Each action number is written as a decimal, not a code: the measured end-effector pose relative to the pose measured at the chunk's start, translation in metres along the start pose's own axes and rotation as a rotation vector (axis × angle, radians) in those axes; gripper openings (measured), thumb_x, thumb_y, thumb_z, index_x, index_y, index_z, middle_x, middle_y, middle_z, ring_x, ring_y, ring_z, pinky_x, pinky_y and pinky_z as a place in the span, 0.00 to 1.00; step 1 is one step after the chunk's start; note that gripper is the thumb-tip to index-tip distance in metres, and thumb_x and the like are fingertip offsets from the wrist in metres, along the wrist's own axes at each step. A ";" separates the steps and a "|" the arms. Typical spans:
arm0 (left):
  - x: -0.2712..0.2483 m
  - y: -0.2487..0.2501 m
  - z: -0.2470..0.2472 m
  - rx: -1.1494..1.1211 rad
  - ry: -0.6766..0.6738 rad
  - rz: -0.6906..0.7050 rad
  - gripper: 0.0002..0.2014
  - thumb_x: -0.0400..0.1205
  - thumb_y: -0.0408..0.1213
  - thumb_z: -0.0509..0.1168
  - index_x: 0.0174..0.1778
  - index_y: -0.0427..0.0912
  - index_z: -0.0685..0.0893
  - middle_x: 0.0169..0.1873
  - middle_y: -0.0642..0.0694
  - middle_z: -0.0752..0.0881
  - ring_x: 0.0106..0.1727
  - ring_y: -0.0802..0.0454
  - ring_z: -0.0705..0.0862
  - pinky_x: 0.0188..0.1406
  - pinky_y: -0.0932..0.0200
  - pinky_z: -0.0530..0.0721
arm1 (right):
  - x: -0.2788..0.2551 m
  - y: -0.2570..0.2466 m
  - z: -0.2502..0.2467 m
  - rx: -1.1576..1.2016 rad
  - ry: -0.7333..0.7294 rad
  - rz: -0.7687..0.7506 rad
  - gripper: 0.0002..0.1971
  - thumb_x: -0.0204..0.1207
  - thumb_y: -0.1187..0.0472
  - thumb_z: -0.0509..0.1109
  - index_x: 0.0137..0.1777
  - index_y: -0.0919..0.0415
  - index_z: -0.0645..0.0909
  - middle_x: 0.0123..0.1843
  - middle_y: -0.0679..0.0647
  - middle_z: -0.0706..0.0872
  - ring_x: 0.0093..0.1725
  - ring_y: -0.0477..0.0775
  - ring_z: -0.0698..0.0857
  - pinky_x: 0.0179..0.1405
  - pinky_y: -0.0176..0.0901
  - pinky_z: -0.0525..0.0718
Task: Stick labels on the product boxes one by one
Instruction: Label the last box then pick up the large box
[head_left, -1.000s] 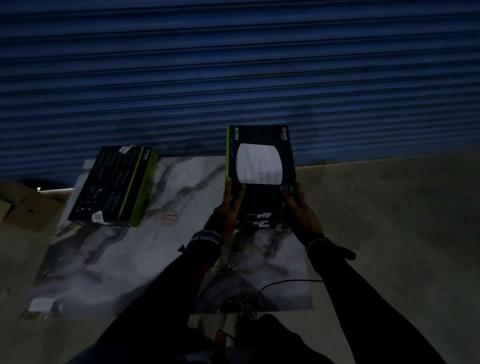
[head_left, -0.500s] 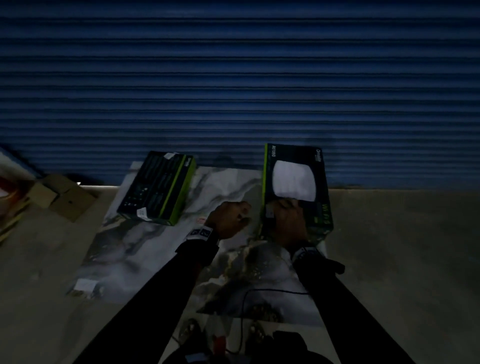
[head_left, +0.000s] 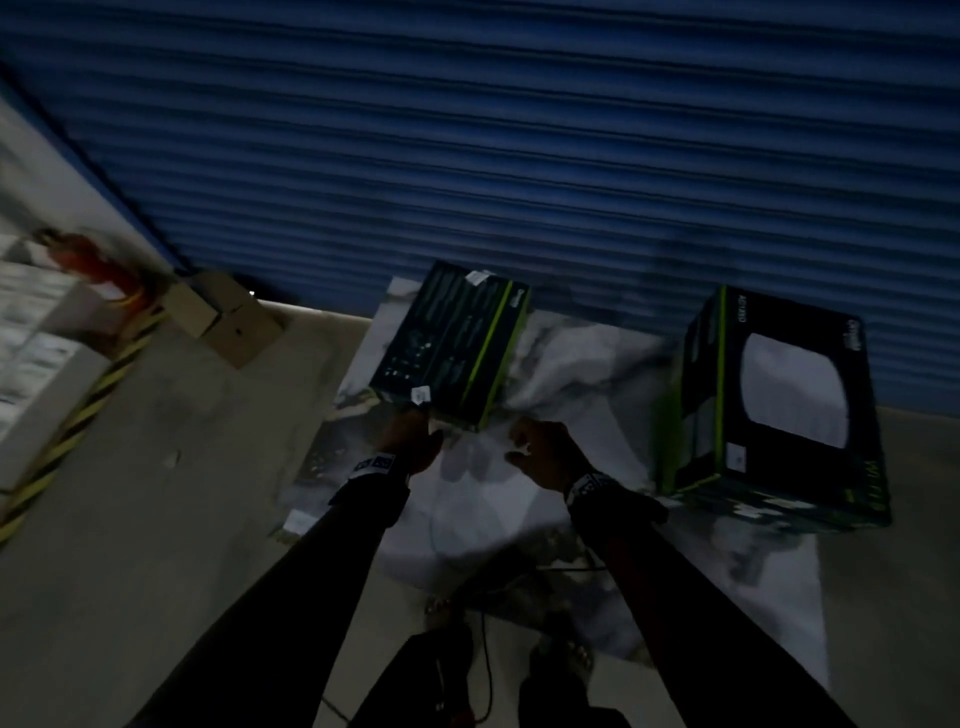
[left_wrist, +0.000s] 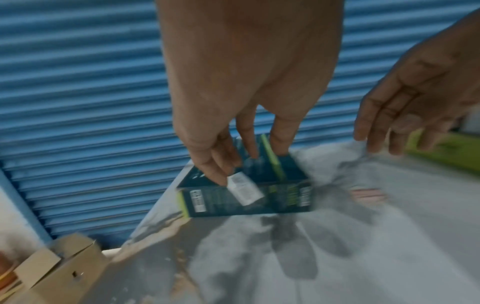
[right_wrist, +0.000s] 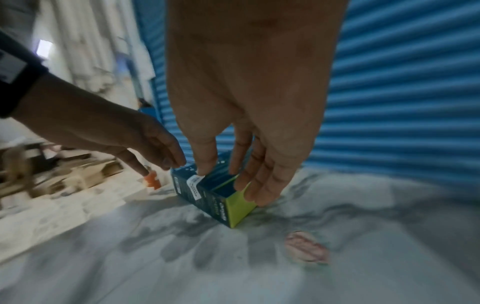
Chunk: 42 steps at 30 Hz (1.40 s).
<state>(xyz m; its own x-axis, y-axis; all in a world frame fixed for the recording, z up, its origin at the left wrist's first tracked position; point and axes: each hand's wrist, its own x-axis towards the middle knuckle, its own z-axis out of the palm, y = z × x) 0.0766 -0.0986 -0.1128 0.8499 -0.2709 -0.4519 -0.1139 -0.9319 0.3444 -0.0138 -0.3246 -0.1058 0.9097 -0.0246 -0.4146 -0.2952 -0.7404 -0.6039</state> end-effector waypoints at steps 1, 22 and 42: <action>0.012 -0.010 -0.002 0.004 0.008 -0.002 0.24 0.89 0.45 0.64 0.81 0.41 0.75 0.74 0.36 0.80 0.72 0.35 0.80 0.70 0.42 0.79 | 0.015 -0.007 0.007 0.015 -0.004 0.028 0.24 0.81 0.53 0.76 0.72 0.63 0.80 0.65 0.60 0.86 0.63 0.61 0.86 0.62 0.53 0.85; 0.101 -0.071 -0.016 -0.704 0.004 -0.216 0.33 0.79 0.51 0.76 0.70 0.29 0.80 0.64 0.34 0.86 0.65 0.37 0.85 0.57 0.50 0.82 | 0.085 0.000 0.070 0.101 0.072 0.223 0.57 0.73 0.43 0.81 0.90 0.60 0.46 0.89 0.63 0.52 0.88 0.63 0.53 0.87 0.59 0.59; -0.012 0.096 -0.158 -0.359 0.262 0.072 0.39 0.74 0.68 0.72 0.73 0.45 0.76 0.60 0.43 0.86 0.54 0.44 0.86 0.52 0.53 0.86 | 0.011 -0.086 -0.066 0.228 0.308 -0.346 0.65 0.69 0.51 0.85 0.89 0.50 0.33 0.89 0.55 0.56 0.86 0.53 0.61 0.84 0.56 0.66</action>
<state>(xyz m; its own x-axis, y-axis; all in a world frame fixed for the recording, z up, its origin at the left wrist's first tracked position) 0.1368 -0.1466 0.0558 0.9534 -0.2181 -0.2085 -0.0307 -0.7576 0.6520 0.0410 -0.3054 -0.0130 0.9990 -0.0259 0.0351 0.0138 -0.5761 -0.8173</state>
